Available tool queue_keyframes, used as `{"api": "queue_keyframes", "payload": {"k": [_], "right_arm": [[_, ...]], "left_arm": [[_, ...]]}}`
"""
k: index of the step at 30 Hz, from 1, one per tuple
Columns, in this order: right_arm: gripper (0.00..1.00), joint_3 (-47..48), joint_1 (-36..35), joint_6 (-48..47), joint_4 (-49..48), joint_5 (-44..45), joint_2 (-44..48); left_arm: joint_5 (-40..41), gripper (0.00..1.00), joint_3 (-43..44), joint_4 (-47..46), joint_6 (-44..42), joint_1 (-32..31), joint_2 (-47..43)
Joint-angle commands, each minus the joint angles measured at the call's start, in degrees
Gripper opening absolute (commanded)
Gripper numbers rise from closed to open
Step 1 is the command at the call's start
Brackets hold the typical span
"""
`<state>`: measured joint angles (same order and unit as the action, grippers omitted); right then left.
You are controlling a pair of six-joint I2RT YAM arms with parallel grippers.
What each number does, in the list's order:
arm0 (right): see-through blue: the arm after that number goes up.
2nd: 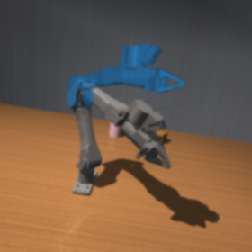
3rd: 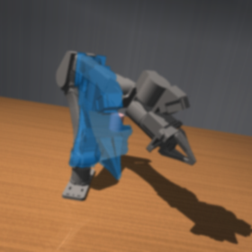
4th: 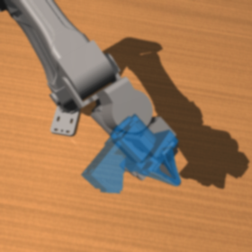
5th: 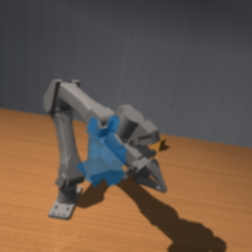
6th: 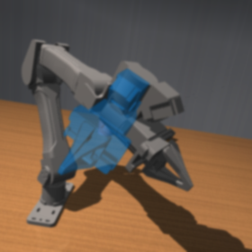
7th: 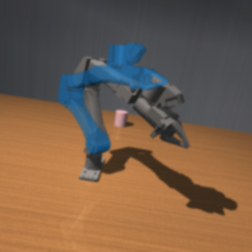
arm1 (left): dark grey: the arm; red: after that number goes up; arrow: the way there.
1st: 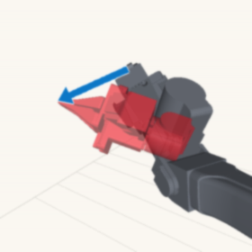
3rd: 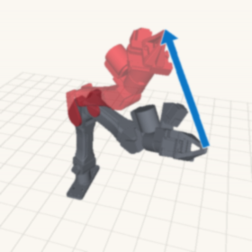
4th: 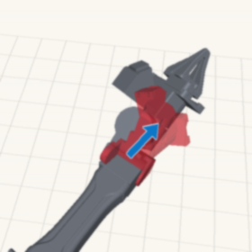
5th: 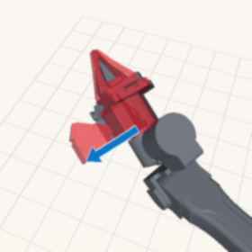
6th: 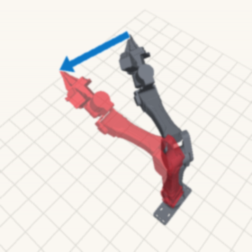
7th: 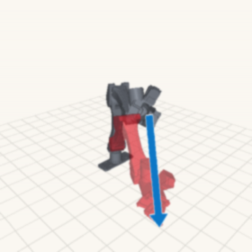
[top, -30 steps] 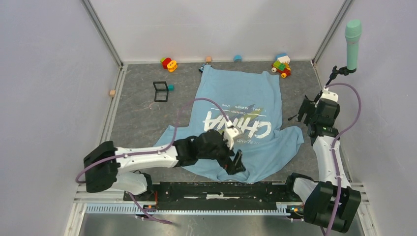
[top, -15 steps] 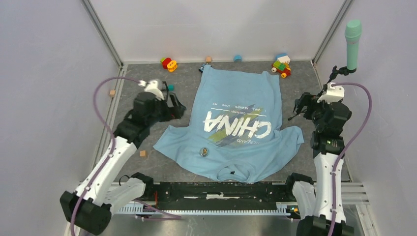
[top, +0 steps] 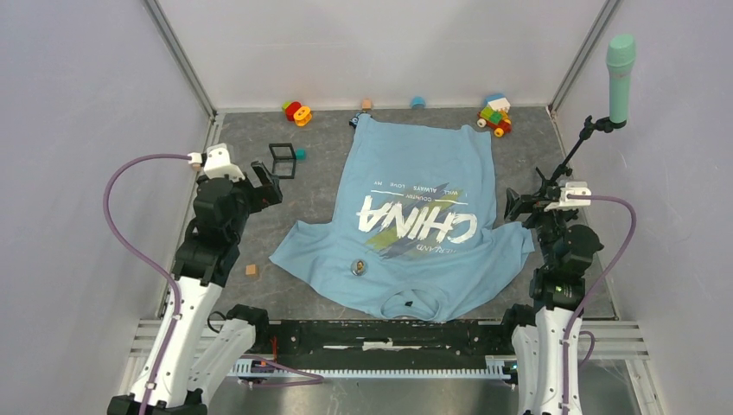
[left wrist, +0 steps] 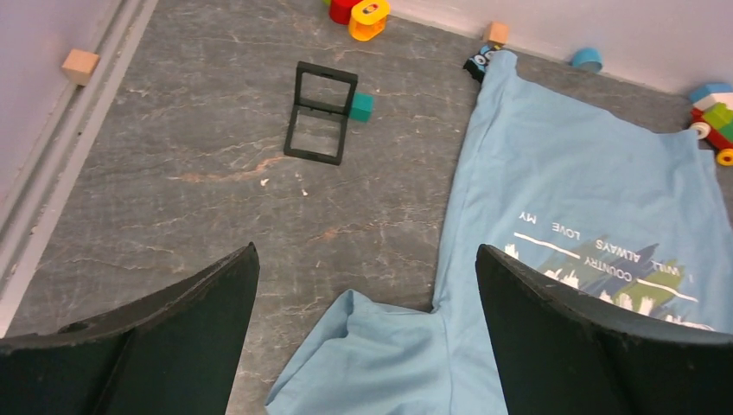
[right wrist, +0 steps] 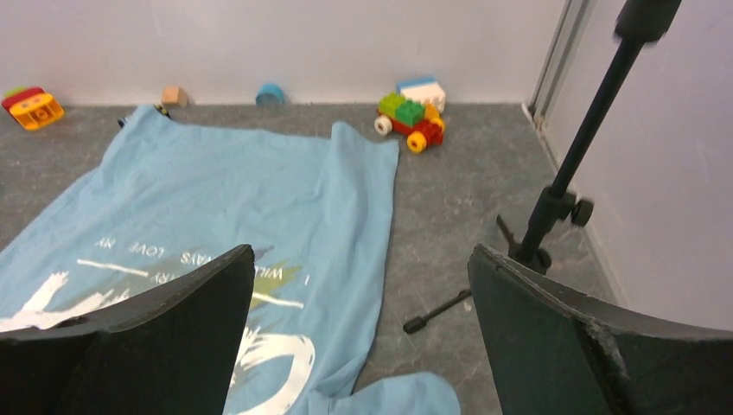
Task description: Pin the brooch onto the clothing
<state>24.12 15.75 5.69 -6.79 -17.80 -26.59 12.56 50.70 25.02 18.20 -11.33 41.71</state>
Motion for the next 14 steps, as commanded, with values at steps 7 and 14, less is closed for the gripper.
{"api": "queue_keyframes", "payload": {"k": [7, 14], "right_arm": [[0.98, -3.4, -0.1, -0.5, -3.9, 1.5, 1.2], [0.98, -3.3, -0.2, 0.2, -3.4, 2.7, 0.2]], "left_arm": [[4.0, 1.0, -1.9, -3.9, -3.0, 0.3, -1.8], [7.5, 1.0, -2.7, -3.9, -4.6, 0.5, -3.3]]}}
